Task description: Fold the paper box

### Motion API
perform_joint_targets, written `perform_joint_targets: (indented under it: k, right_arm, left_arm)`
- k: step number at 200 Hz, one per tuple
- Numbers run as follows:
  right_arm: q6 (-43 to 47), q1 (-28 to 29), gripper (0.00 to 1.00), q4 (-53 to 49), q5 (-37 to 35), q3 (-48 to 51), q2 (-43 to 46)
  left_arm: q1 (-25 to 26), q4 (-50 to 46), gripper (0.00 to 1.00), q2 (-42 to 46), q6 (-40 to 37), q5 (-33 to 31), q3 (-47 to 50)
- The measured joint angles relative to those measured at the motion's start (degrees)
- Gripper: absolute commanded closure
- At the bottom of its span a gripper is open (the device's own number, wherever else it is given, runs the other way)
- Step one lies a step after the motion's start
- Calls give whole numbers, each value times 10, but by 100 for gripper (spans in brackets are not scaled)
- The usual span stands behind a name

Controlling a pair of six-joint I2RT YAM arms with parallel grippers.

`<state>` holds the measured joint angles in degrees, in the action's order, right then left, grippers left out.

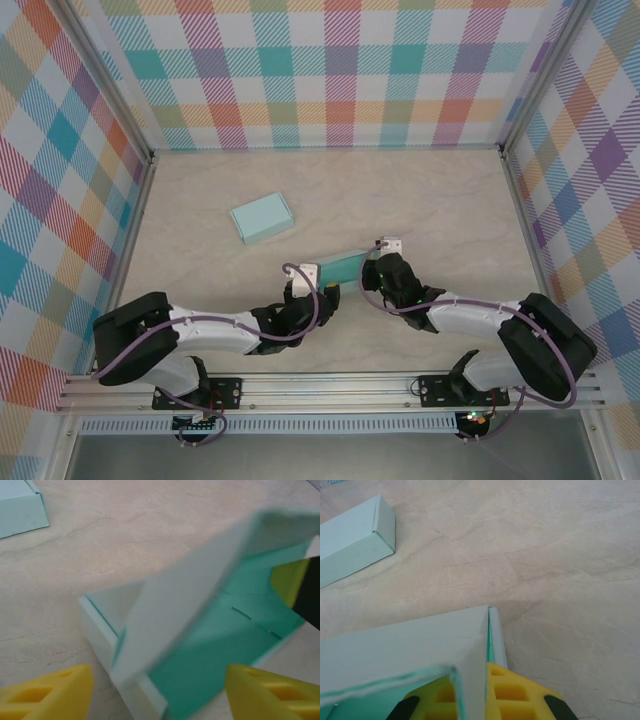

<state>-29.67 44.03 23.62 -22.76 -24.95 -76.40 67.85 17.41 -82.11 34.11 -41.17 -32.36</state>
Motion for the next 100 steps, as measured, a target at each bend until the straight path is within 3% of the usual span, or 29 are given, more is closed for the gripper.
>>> perform_joint_targets:
  k: [55, 100]
  right_arm:
    - [-3, 1, 96, 16, -2, 5, -4]
    - [13, 16, 95, 12, -3, 5, -3]
  left_arm:
    - [36, -64, 10, 98, 28, -32, 35]
    - [57, -123, 10, 250, 39, -68, 63]
